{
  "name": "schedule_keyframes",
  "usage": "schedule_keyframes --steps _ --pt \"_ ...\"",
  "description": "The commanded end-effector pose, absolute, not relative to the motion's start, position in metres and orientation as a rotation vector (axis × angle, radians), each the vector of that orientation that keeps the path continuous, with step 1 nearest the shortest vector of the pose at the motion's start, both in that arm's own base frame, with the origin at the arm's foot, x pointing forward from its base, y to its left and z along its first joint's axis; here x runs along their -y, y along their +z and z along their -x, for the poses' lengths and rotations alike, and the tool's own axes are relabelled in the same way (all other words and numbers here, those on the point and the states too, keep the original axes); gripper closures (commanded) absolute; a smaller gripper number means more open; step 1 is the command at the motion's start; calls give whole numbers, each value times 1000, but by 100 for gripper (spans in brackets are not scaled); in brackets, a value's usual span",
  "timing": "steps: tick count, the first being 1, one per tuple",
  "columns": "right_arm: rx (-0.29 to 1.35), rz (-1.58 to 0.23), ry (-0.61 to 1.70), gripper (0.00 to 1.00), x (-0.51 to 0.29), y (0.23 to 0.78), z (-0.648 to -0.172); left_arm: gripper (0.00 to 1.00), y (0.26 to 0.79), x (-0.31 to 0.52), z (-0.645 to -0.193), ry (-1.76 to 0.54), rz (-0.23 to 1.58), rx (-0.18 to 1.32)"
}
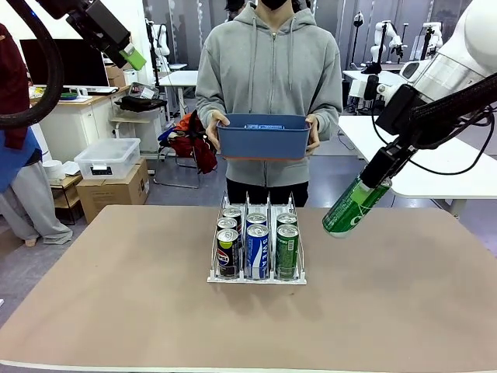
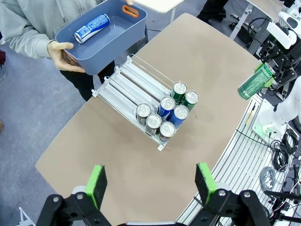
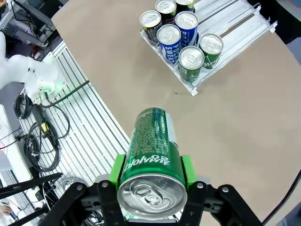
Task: Fill the beverage cans into the dispenser.
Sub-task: Place the picked Sprite in the line of the Automatic Can Dispenser with the same cans.
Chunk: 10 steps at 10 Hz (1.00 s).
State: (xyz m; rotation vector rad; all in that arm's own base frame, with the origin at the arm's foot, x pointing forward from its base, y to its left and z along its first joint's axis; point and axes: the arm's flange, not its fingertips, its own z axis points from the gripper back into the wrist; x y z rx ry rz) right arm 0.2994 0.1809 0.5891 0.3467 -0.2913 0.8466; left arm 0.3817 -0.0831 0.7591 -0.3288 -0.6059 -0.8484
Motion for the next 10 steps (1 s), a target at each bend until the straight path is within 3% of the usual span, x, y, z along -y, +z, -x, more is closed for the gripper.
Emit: schedule_keyframes --steps 1,5,10 --pt "298 -333 832 42 -179 593 -296 0 759 81 -381 -853 344 599" --pt "306 -367 788 42 -210 570 -307 0 759 81 -381 -853 344 599" --pt "330 -227 545 42 -255 540 -295 0 759 81 -381 -853 344 599"
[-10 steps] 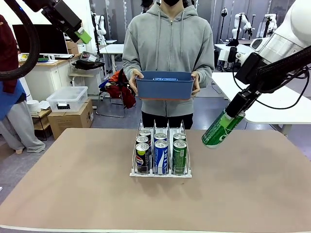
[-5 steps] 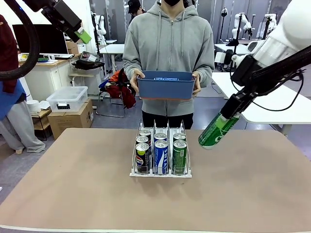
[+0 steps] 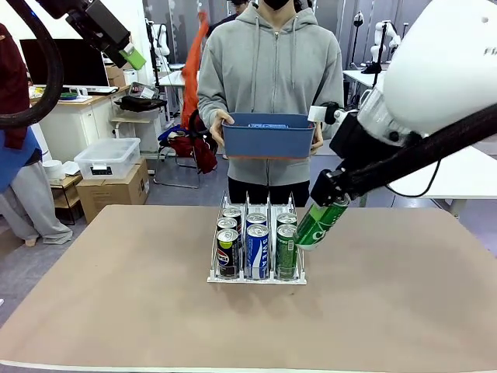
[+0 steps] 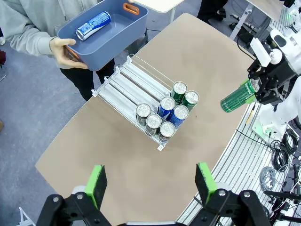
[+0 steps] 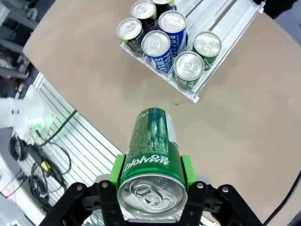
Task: Fill the beverage cans into the dispenser.
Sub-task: Place the picked Sprite in the line of the Automatic Can Dispenser with the same cans.
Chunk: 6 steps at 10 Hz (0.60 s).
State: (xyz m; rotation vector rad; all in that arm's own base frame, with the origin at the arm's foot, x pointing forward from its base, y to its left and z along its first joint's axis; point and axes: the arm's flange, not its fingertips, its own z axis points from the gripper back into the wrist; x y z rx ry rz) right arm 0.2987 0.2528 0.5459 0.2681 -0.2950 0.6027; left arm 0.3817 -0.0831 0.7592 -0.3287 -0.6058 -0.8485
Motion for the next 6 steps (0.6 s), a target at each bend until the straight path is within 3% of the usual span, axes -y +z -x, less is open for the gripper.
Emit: schedule_keyframes --steps 1,6 --pt "352 -205 502 42 -254 534 -293 0 759 81 -381 -853 344 599" --pt "397 -152 508 42 -275 495 -297 0 759 81 -381 -853 344 599"
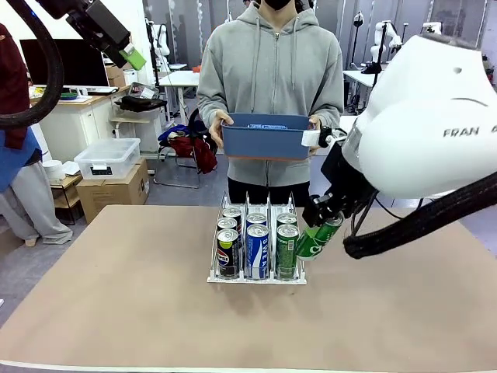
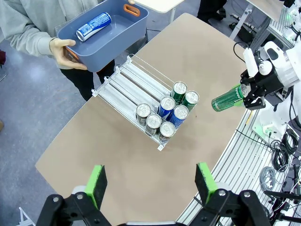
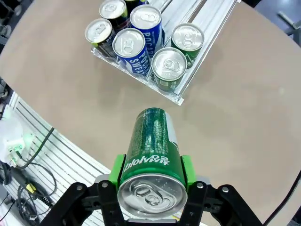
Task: Fill the beverage cans into the dispenser.
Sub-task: Place the picked Sprite in the line of the Automatic Can Dispenser with the same cans.
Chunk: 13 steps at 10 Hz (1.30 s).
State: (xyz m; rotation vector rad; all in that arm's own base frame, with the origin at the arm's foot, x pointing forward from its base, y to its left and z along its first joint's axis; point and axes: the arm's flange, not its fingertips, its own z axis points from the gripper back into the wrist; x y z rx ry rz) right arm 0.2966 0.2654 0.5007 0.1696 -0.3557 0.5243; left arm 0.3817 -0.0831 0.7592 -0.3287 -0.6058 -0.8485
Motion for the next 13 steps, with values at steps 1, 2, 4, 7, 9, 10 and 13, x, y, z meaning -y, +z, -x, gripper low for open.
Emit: schedule_keyframes --steps 1,2,4,7,9,10,13 --pt "383 -145 534 42 -277 489 -300 0 759 81 -381 -853 344 599" --pt "390 -142 527 42 -284 482 -302 0 759 81 -381 -853 344 599" --pt "377 -137 549 42 -291 471 -302 0 759 81 -381 -853 344 599" --pt "356 -137 673 42 -302 458 -308 0 759 81 -381 -853 344 599" --pt "328 -143 583 42 -290 461 -303 0 759 81 -381 -853 344 599" --pt "328 -143 583 42 -290 461 -303 0 759 81 -381 -853 344 599" --pt "338 -195 567 42 -295 450 -313 0 759 81 -381 -853 344 599"
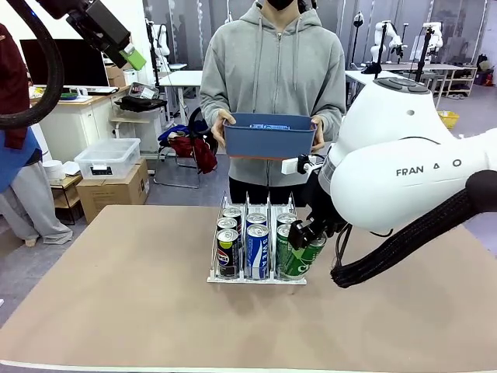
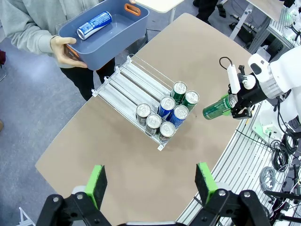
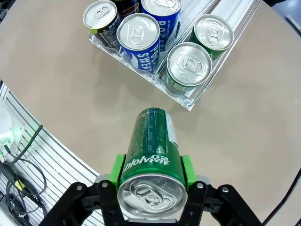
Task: Fill the beverage cans into the dispenser.
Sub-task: Place the picked Sprite in the line of the Automatic Can Dispenser with the same cans.
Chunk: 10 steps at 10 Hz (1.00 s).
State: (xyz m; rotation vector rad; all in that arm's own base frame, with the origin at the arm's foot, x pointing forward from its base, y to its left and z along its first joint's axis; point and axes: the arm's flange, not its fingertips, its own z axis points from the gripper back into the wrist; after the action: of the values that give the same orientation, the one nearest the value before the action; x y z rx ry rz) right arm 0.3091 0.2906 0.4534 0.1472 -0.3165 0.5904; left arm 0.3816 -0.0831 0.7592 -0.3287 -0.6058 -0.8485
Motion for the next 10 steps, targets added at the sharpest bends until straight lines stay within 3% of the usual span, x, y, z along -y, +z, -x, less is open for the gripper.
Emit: schedule_keyframes --steps 1,10 --pt "365 -209 539 42 -295 448 -318 0 759 81 -381 -853 344 599" --pt "401 -126 476 42 -314 435 -369 0 759 81 -381 -853 344 599"
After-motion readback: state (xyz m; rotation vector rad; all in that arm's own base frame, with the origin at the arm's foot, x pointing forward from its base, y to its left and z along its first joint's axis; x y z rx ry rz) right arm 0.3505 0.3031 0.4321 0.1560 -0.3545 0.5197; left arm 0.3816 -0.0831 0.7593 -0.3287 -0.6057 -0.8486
